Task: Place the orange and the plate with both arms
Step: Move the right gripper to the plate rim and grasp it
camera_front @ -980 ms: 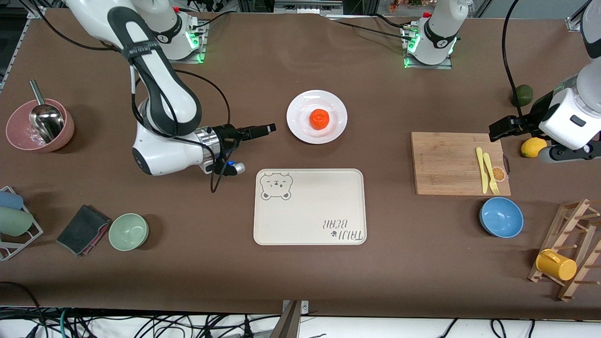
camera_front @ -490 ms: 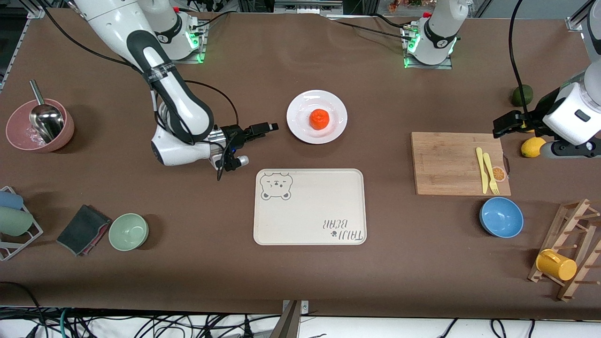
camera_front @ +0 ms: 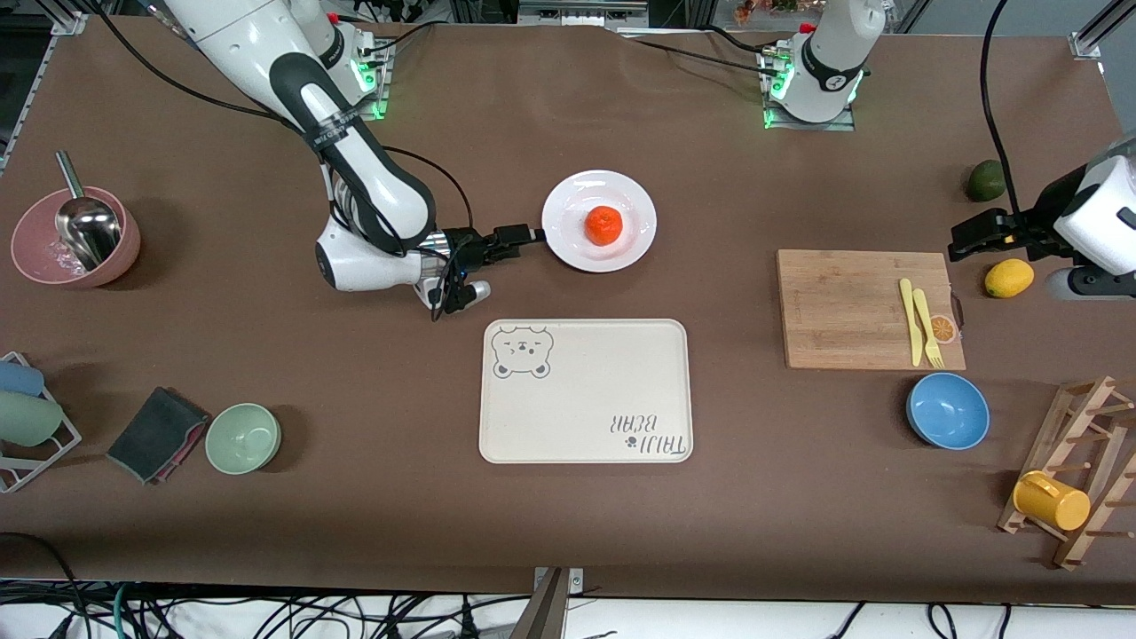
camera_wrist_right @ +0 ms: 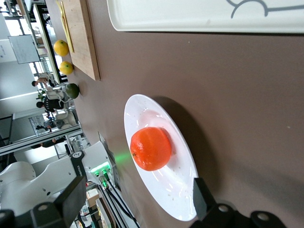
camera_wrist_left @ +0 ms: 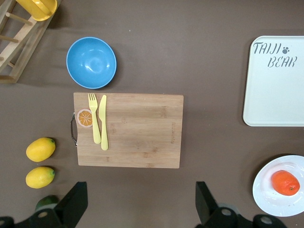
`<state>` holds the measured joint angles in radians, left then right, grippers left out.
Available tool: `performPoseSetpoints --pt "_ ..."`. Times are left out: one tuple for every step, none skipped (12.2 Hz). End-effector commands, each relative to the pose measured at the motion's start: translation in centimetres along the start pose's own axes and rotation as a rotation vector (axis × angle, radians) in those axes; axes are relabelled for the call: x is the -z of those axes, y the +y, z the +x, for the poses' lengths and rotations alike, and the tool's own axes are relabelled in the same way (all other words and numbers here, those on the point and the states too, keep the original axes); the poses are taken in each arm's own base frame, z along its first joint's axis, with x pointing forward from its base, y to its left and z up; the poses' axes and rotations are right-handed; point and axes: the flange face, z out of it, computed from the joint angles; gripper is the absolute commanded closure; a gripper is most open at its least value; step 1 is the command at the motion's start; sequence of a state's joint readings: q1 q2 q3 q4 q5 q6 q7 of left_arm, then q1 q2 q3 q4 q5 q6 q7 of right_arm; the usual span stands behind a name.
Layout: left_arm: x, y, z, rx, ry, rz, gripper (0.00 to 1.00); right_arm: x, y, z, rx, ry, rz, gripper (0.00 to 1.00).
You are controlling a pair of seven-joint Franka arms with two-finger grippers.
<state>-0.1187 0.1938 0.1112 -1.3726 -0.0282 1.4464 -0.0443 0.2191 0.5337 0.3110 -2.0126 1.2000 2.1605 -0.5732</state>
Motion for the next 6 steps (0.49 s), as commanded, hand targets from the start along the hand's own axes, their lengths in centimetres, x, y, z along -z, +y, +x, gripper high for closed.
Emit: performPoseSetpoints --pt "0.1 0.3 -0.6 -0.026 0.004 -0.026 0.00 -1.5 0.9 -0.5 0.028 0.042 0.032 0.01" --pt "0.0 0.4 -0.5 -0.027 0.001 -0.026 0.00 -2.1 1.3 -0.5 0.030 0.052 0.017 0.01" --pt "-0.2 0.4 -0.3 -0.028 -0.001 -0.020 0.00 -3.0 1.1 -0.7 0.036 0.052 0.005 0.01" --pt "-0.4 -0.2 0.1 -0.018 -0.006 -0.023 0.00 -3.5 1.0 -0.7 0.034 0.067 -0.007 0.01" --pt "-0.6 -0.8 0.2 -0.011 -0.009 -0.024 0.00 -4.1 0.8 -1.0 0.040 0.066 -0.019 0.01" --pt "-0.6 -0.9 0.2 -0.011 -0.009 -0.026 0.00 -4.5 0.8 -1.0 0.040 0.079 -0.036 0.01"
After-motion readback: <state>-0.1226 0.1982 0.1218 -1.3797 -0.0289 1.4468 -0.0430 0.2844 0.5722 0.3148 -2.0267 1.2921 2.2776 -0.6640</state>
